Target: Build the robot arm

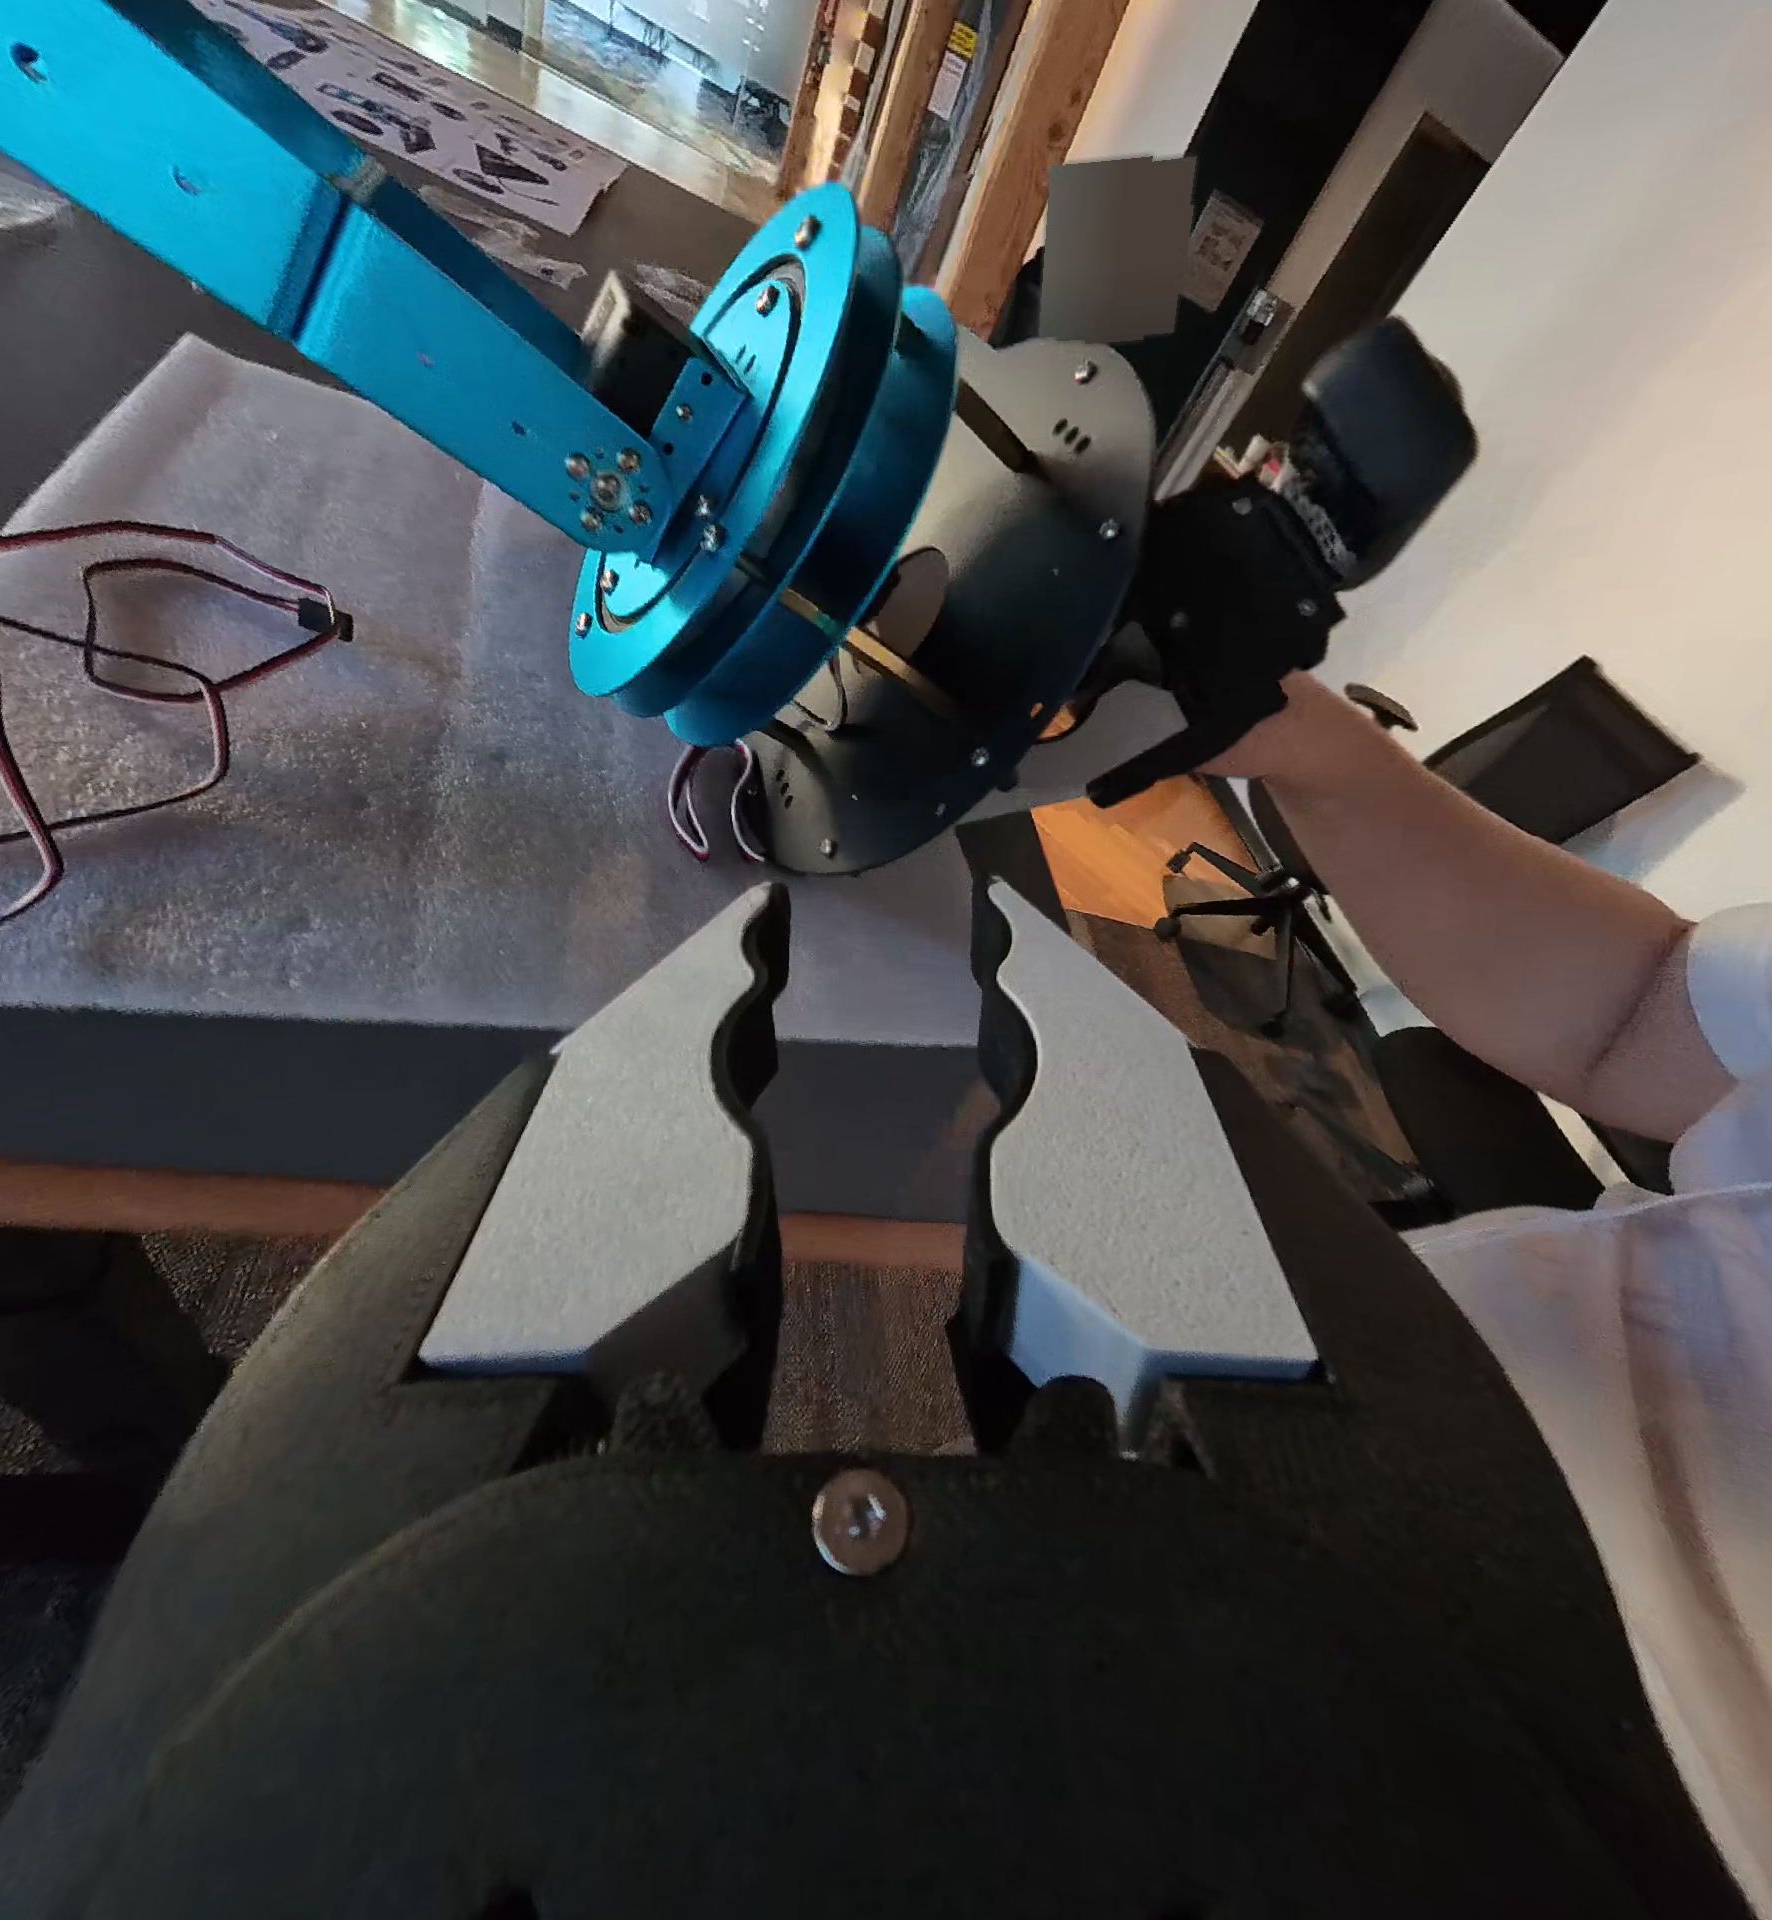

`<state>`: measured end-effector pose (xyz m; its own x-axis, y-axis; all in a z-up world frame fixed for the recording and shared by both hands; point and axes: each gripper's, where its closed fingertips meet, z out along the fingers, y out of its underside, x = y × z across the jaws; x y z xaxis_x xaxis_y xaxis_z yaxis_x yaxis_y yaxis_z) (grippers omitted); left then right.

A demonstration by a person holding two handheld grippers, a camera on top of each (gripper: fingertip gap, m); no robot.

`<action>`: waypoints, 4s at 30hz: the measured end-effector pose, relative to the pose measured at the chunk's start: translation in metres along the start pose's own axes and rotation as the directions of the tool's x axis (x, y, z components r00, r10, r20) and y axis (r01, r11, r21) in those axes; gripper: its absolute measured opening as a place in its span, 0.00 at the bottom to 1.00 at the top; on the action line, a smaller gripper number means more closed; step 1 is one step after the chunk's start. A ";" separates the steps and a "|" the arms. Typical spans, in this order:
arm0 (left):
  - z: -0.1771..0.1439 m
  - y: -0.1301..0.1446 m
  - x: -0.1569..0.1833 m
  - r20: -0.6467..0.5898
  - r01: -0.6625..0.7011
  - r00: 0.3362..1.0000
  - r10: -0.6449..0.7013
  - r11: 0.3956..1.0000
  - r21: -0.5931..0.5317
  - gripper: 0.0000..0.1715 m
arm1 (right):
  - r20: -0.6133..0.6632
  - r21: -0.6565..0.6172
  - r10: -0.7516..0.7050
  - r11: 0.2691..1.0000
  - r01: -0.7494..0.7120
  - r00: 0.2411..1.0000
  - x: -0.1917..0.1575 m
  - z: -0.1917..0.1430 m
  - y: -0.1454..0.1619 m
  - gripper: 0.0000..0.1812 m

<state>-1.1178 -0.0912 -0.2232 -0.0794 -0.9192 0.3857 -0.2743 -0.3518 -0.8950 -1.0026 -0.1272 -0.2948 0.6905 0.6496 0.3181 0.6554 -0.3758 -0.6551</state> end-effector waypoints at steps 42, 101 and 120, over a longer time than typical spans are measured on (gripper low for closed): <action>-0.032 0.040 0.053 0.286 0.073 0.956 -0.065 0.997 -0.015 0.19 | 0.385 0.233 -0.119 0.972 0.029 0.915 -0.008 -0.003 0.000 0.07; 0.021 0.014 -0.062 0.239 0.018 0.971 0.020 0.988 -0.154 0.19 | -0.070 0.313 0.573 0.790 -0.528 0.816 0.025 -0.015 -0.018 0.03; 0.083 0.023 -0.088 0.389 -0.084 0.888 0.245 0.918 -0.387 0.53 | -0.145 0.262 0.541 0.828 -0.495 0.828 0.024 -0.013 -0.008 0.03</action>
<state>-1.0378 -0.0332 -0.2965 0.2349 -0.9713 0.0363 -0.6163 -0.1777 -0.7672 -0.9868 -0.1172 -0.2731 0.9711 0.2384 0.0084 0.1205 -0.4601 -0.8797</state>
